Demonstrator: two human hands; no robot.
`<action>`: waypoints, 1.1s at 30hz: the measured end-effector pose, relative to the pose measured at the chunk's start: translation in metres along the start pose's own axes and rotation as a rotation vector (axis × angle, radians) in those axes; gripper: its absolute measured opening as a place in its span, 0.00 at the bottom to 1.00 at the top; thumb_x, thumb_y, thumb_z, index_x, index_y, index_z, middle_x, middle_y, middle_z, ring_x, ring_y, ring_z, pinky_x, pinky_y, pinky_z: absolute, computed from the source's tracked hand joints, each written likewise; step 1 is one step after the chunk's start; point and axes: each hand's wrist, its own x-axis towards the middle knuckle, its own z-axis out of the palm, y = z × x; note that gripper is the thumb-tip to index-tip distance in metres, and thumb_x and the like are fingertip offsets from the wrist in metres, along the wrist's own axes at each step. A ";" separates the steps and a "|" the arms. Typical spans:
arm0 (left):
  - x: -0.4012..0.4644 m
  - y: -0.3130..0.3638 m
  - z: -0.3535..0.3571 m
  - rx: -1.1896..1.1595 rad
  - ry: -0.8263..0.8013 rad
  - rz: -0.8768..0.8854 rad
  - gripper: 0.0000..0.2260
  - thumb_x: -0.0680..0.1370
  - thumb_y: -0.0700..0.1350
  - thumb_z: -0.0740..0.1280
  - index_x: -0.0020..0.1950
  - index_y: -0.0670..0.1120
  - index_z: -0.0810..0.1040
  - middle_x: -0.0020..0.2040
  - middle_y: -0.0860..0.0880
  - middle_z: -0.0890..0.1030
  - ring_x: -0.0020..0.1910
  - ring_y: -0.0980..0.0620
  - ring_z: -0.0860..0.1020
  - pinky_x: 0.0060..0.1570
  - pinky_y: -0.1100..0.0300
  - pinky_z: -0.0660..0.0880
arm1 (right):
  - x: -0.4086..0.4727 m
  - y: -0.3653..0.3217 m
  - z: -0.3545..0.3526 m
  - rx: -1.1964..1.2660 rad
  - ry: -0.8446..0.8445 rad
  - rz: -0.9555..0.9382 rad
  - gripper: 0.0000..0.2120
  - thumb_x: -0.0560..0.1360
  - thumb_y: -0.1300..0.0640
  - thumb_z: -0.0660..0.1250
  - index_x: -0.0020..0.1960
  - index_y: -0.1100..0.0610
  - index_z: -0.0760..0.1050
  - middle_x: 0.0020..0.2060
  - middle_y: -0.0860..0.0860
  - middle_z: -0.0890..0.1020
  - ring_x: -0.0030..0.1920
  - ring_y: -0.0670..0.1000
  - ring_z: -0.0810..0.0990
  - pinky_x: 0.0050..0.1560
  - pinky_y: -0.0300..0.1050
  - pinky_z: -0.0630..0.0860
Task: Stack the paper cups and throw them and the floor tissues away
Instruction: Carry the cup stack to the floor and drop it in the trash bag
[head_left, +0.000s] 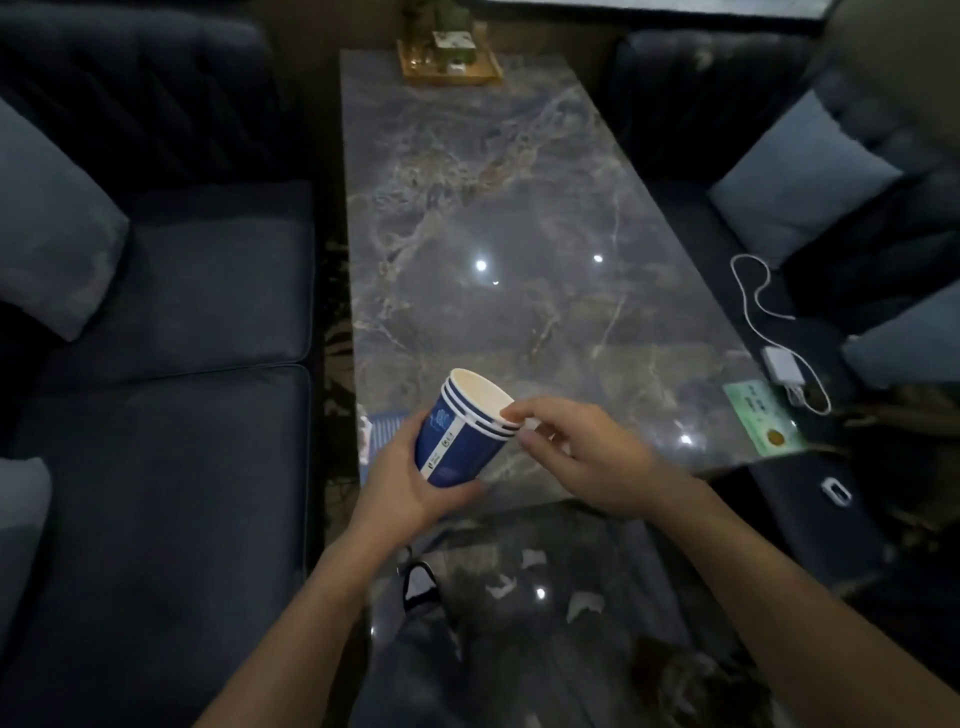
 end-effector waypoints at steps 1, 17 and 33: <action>-0.011 0.004 0.012 0.008 -0.014 0.000 0.38 0.61 0.49 0.84 0.66 0.57 0.70 0.53 0.61 0.80 0.50 0.61 0.81 0.47 0.65 0.78 | -0.020 0.006 0.000 0.010 0.031 0.017 0.14 0.79 0.53 0.62 0.63 0.52 0.74 0.52 0.51 0.82 0.46 0.50 0.79 0.50 0.47 0.78; -0.161 0.067 0.175 0.224 -0.313 0.215 0.36 0.61 0.49 0.83 0.64 0.60 0.70 0.53 0.62 0.81 0.51 0.65 0.80 0.46 0.68 0.78 | -0.294 0.046 -0.002 0.251 0.390 0.125 0.08 0.74 0.57 0.69 0.53 0.56 0.80 0.46 0.51 0.84 0.43 0.46 0.82 0.44 0.43 0.79; -0.117 0.083 0.273 0.269 -0.627 0.157 0.35 0.62 0.55 0.82 0.63 0.63 0.68 0.53 0.66 0.79 0.51 0.70 0.79 0.41 0.74 0.76 | -0.347 0.117 -0.020 0.317 0.588 0.454 0.04 0.74 0.55 0.68 0.48 0.53 0.78 0.41 0.48 0.82 0.42 0.48 0.81 0.44 0.51 0.78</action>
